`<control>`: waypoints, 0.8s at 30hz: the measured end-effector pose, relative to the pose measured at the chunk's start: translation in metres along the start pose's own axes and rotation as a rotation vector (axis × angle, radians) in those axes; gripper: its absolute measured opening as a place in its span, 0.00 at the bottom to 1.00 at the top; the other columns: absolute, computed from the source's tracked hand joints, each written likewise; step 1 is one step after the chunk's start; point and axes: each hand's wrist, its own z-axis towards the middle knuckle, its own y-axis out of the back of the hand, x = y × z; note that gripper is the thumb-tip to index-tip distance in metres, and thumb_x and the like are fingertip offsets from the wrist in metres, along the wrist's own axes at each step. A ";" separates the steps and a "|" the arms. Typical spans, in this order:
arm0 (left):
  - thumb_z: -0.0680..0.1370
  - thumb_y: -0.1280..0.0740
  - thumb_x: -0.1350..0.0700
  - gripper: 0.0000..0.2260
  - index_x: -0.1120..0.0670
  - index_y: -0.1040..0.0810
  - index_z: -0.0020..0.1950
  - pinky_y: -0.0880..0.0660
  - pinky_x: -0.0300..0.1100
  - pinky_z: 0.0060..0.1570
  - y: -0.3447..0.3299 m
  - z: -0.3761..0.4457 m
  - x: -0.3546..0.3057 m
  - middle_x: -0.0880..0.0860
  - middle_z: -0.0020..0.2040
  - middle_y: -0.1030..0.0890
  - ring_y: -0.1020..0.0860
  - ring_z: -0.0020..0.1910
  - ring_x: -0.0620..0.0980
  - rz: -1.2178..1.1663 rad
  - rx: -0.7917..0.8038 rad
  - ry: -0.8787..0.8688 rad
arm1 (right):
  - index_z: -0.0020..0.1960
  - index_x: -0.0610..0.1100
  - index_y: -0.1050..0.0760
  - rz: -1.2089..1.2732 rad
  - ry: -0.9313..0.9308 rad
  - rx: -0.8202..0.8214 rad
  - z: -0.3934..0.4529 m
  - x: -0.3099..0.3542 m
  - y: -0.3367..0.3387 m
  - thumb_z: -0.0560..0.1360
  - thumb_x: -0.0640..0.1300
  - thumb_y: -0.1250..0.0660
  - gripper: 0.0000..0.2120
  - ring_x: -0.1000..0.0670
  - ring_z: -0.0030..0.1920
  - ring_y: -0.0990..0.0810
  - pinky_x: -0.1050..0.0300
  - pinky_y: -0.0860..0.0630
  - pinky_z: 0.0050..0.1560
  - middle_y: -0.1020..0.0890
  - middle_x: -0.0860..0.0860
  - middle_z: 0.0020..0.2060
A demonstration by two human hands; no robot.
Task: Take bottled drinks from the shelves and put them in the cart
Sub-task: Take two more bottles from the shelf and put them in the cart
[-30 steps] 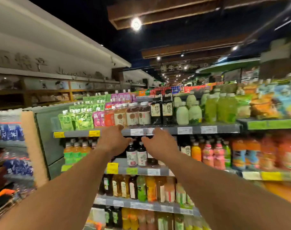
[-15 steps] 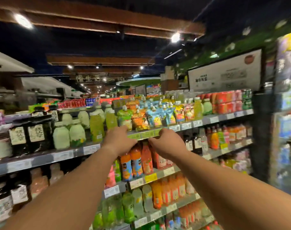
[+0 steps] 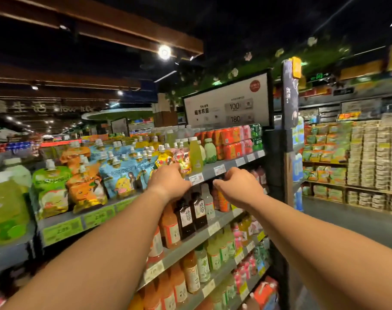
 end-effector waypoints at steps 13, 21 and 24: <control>0.73 0.29 0.43 0.29 0.56 0.27 0.69 0.27 0.48 0.62 -0.128 0.158 -0.112 0.57 0.67 0.25 0.26 0.66 0.58 -0.018 -0.088 0.137 | 0.65 0.46 0.29 0.035 0.064 0.040 0.194 -0.141 -0.020 0.71 0.64 0.39 0.30 0.43 0.55 0.22 0.52 0.27 0.46 0.22 0.47 0.59; 0.74 0.28 0.47 0.23 0.59 0.25 0.64 0.24 0.51 0.57 -0.172 0.262 -0.144 0.58 0.61 0.21 0.22 0.58 0.59 -0.306 -0.159 0.274 | 0.62 0.41 0.27 0.195 0.217 0.126 0.309 -0.159 -0.056 0.76 0.54 0.36 0.21 0.39 0.58 0.23 0.50 0.26 0.55 0.21 0.42 0.58; 0.74 0.27 0.48 0.26 0.61 0.27 0.66 0.24 0.49 0.59 -0.190 0.296 -0.138 0.59 0.63 0.22 0.23 0.61 0.59 -0.358 -0.178 0.332 | 0.61 0.39 0.29 0.226 0.251 0.151 0.337 -0.160 -0.078 0.77 0.52 0.36 0.19 0.39 0.56 0.23 0.50 0.27 0.54 0.21 0.41 0.56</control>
